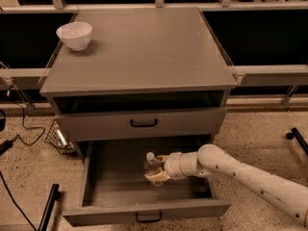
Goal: Place water bottle into middle drawer
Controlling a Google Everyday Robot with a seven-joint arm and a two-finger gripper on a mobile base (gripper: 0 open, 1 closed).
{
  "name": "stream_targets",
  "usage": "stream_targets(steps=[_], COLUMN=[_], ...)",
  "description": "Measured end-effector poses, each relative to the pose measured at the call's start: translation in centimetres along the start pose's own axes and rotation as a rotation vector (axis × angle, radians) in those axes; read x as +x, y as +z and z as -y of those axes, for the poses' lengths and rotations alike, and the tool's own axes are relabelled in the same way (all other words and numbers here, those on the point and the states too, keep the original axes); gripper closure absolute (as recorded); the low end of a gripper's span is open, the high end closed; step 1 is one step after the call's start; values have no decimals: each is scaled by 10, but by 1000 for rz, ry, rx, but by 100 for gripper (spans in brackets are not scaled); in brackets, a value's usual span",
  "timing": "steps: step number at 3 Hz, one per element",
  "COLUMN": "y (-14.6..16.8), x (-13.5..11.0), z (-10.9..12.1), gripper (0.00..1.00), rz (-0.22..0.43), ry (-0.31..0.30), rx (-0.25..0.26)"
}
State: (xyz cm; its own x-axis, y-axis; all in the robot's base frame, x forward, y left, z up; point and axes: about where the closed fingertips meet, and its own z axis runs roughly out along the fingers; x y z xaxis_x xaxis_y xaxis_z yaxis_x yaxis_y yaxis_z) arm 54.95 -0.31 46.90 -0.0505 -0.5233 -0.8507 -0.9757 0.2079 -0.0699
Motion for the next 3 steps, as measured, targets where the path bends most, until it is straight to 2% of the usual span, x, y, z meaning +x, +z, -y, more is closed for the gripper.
stream_targets(steps=[3], y=[14], x=[3], z=[-2], gripper=[100], rz=[153], ry=[28], rx=[-15])
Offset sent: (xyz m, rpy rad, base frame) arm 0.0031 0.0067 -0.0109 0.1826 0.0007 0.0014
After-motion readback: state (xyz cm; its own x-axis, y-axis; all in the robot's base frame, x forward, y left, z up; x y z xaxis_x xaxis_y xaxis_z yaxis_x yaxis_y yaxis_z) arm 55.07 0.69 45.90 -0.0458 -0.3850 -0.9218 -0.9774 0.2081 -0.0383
